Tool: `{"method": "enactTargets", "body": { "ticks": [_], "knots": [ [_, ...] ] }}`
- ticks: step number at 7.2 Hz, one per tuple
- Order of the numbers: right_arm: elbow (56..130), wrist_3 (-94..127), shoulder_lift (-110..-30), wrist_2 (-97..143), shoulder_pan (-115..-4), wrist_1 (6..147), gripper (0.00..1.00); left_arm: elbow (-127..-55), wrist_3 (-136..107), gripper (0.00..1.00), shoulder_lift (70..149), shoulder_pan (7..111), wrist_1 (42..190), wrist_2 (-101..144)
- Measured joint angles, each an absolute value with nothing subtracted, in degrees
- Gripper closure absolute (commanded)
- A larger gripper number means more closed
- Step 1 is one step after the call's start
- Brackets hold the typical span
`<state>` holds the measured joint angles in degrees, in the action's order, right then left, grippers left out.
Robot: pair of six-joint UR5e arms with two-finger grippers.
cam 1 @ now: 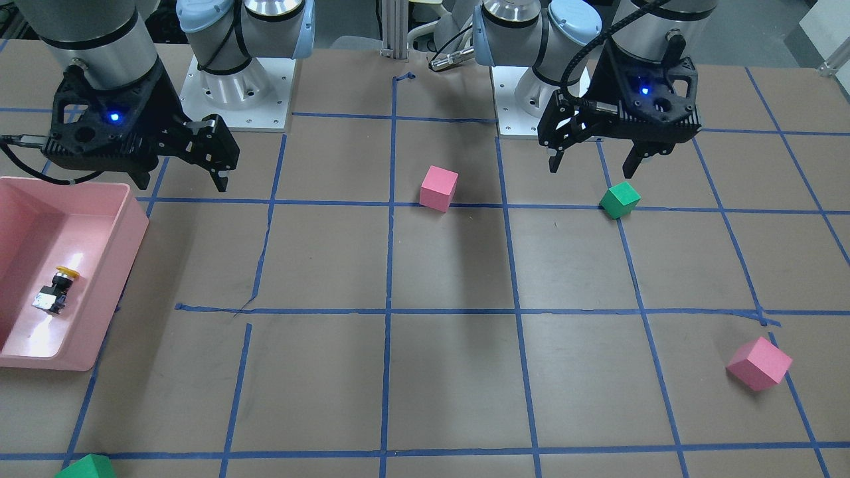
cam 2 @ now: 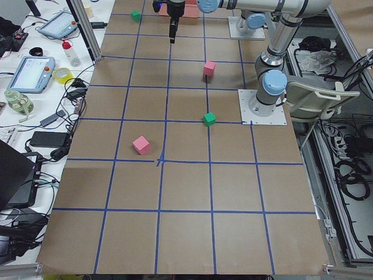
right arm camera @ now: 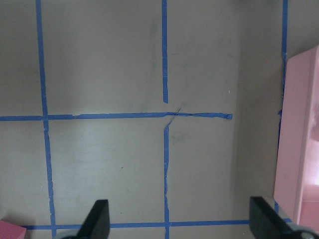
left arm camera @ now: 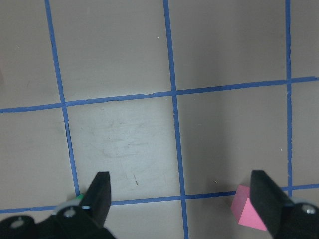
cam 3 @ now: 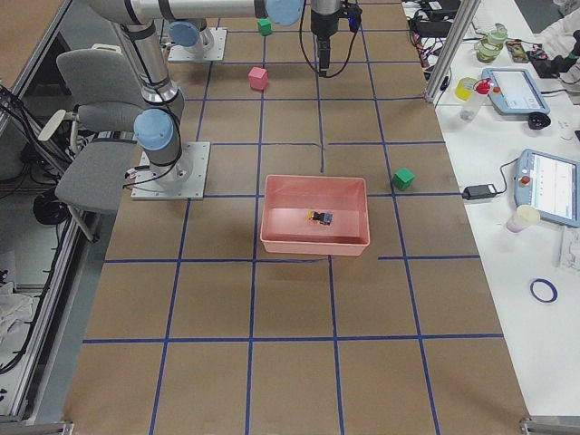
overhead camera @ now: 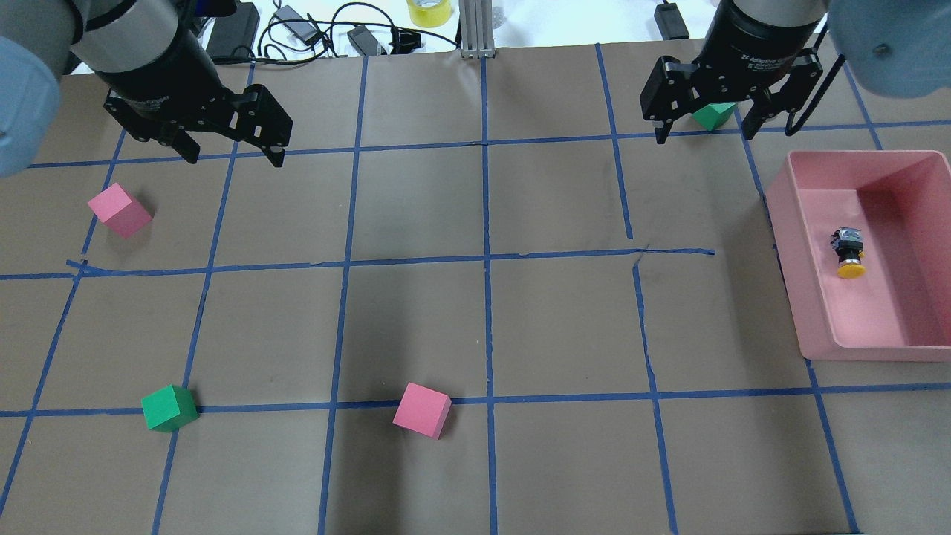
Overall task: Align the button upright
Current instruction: 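Move the right gripper over the pink bin toward the push-button switch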
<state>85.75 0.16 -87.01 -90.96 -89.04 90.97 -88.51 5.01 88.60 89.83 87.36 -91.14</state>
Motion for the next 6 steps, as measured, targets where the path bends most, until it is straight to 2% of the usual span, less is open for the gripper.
{"method": "enactTargets", "body": {
  "ticks": [3,6],
  "knots": [
    [87.25,-9.6,-85.69,-92.18,-77.27,91.93,0.0,-88.51,5.01,0.0,88.59,89.82,87.36,-91.14],
    [93.18,-17.14,-81.3,-96.18,-65.99,103.88,0.01,-88.51,5.01,0.0,88.59,89.82,87.36,-91.14]
  ]
}}
